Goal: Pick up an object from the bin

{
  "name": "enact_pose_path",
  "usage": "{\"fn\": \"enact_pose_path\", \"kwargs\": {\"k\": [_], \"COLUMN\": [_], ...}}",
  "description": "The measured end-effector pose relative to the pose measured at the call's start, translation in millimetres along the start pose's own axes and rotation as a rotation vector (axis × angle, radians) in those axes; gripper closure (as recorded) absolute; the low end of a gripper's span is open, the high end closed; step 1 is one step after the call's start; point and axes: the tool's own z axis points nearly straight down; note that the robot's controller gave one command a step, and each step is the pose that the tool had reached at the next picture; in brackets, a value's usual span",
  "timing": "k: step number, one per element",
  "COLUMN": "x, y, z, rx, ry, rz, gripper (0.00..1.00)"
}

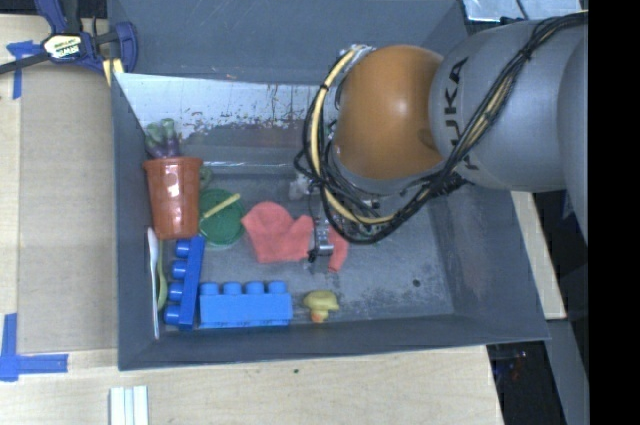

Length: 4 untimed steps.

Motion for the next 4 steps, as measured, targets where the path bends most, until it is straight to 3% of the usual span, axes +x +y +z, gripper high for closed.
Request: {"fn": "enact_pose_path", "kwargs": {"k": [1, 2, 3, 4], "x": [-2.0, -10.8, -43.3, -43.1], "y": [-0.2, -9.9, -1.1, -1.1], "z": [-4.5, 33.1, 72.5, 71.4], "rx": [-0.001, -0.003, -0.001, -0.001], "ry": [-0.008, -0.016, -0.018, -0.017], "rz": [0.002, 0.107, -0.199, -0.198], "gripper": [0.0, 0.0, 1.0, 1.0]}}
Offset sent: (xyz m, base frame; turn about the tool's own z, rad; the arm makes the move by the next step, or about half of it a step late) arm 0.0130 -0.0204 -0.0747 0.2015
